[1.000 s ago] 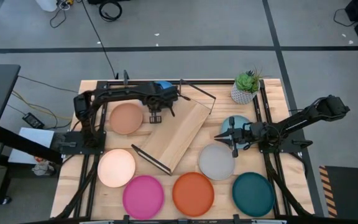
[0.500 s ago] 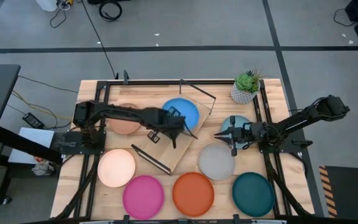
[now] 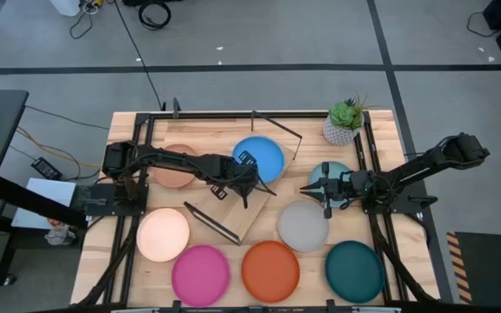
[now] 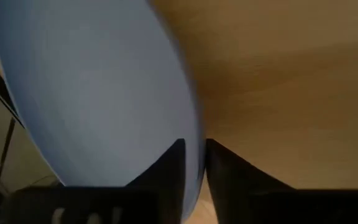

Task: Place and stack plates onto a shelf
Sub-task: Put the blue plate on the shelf, then put the brown plate on the shelf

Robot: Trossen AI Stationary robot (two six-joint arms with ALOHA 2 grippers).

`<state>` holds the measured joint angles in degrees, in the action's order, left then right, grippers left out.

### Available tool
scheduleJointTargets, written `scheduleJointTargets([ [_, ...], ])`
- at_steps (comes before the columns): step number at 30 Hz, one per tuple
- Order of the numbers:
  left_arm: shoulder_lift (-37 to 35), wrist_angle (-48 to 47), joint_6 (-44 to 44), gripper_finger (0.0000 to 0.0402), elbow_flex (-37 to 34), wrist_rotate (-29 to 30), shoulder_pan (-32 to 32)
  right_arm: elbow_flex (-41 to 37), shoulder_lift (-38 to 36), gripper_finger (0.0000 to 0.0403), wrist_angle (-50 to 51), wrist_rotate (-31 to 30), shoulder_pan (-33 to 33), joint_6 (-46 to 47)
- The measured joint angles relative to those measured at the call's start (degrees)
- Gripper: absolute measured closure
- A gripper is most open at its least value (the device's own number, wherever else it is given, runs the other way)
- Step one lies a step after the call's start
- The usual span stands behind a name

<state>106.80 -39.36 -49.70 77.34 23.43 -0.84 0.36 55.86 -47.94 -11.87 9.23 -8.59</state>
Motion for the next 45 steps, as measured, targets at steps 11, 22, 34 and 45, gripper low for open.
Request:
scheduleJointTargets([
  [11,-6.8,-3.0,18.9,0.0227,0.0,-4.0,-1.4,0.0,0.0,0.035,-0.8,0.1,0.0,-1.7],
  [22,-7.9,-28.1,71.6,0.0244,-0.1,-5.7,-12.1,0.0,0.0,0.035,-2.7,0.1,0.0,-2.1],
  [34,-5.3,-27.5,90.8,0.0235,-9.2,-9.6,-16.6,0.0,0.3,0.035,-2.6,0.1,0.0,-2.3],
  [45,-5.4,-16.7,91.1,0.0205,-15.4,-13.2,-17.0,0.0,0.3,0.035,-3.0,0.1,0.0,-2.1],
])
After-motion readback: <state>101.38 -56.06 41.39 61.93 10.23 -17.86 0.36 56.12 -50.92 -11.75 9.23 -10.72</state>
